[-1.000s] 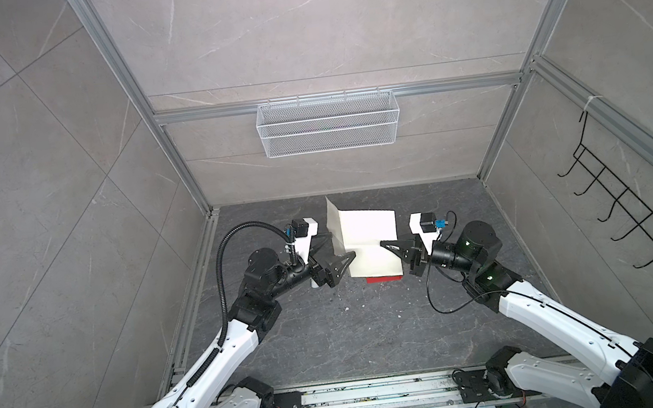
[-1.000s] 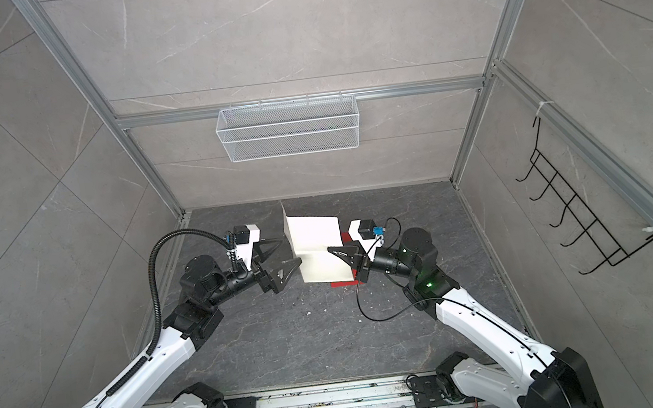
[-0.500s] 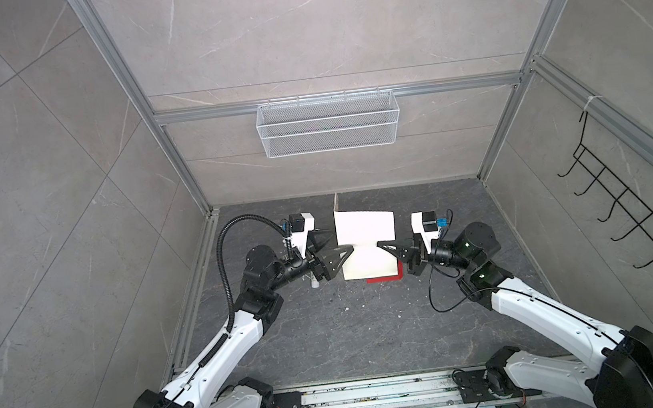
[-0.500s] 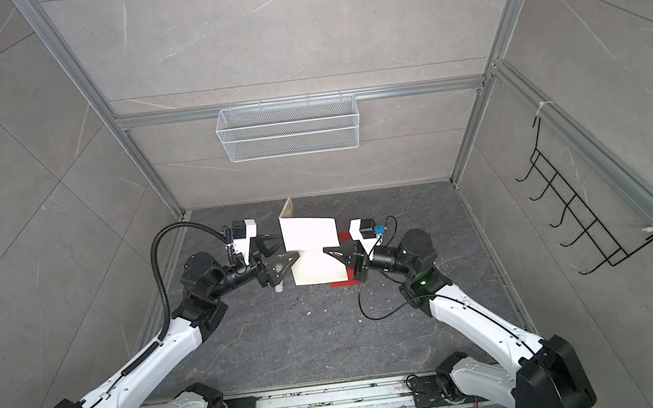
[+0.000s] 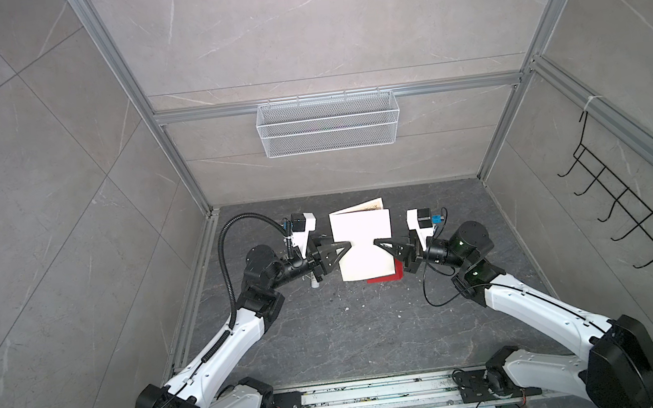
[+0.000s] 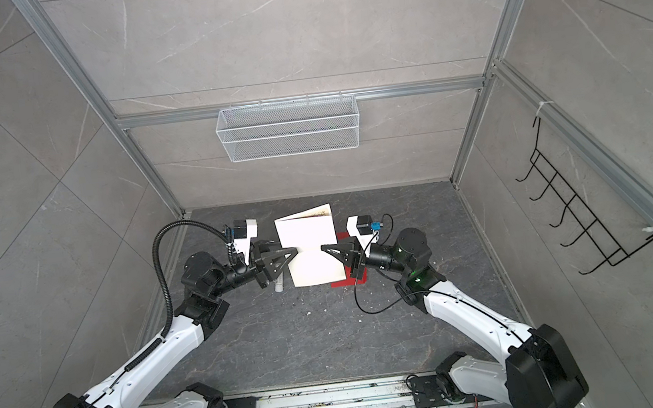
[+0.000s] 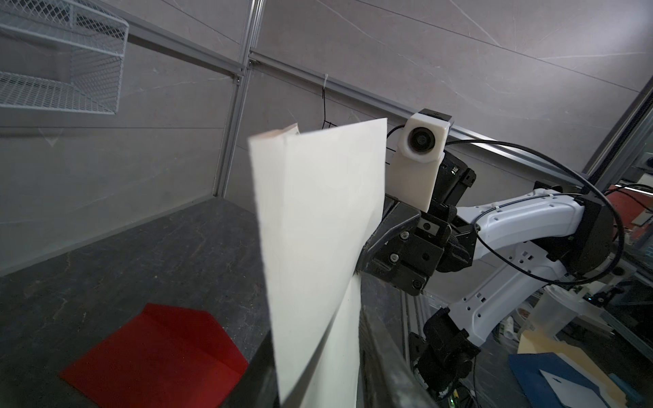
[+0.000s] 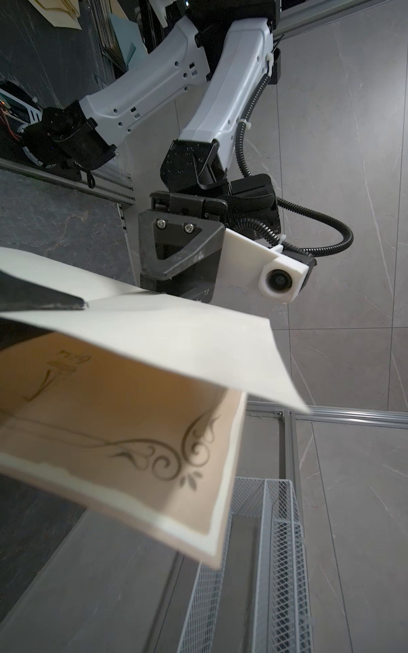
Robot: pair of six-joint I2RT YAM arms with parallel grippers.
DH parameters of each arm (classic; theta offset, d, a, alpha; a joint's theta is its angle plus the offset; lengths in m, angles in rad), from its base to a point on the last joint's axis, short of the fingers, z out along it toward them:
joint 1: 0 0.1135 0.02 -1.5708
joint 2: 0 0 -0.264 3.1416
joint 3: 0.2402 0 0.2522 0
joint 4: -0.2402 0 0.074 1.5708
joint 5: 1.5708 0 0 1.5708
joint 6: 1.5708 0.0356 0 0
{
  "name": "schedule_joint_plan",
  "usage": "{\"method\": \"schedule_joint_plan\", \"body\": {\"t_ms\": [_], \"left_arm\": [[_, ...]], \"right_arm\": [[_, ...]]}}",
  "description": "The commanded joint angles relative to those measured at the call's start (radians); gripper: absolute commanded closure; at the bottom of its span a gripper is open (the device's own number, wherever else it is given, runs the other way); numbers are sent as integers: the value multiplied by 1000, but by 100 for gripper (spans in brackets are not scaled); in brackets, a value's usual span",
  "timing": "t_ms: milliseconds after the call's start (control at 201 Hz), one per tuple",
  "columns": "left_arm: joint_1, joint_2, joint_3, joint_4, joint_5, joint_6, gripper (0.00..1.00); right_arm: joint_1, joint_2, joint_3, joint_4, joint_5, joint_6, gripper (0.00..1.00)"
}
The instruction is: Place the letter into the envelope and seal it
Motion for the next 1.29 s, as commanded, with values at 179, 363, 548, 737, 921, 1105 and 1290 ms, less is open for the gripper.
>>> {"method": "schedule_joint_plan", "body": {"t_ms": [179,363,548,737,921,1105,1290], "left_arm": [[3,3,19,41,-15,10,91],[3,-16,16,-15,-49,61,100],[2,-79,16,-210,-118,255,100],[-1,-115,-9,-326,-107,517,100],[-3,-84,38,-497,-8,761,100],[-5,-38,65,-575,26,888,100],[-11,3,87,-569,68,890,100]], "right_arm": [[-2,2,4,-23,54,-15,100],[-2,-36,16,-142,103,-85,82],[-3,-162,83,-499,182,-282,49],[-3,-249,218,-850,169,-480,26],[-2,-199,369,-1072,59,-627,13],[3,-114,471,-1162,-25,-731,7],[71,-28,540,-1258,23,-816,7]]}}
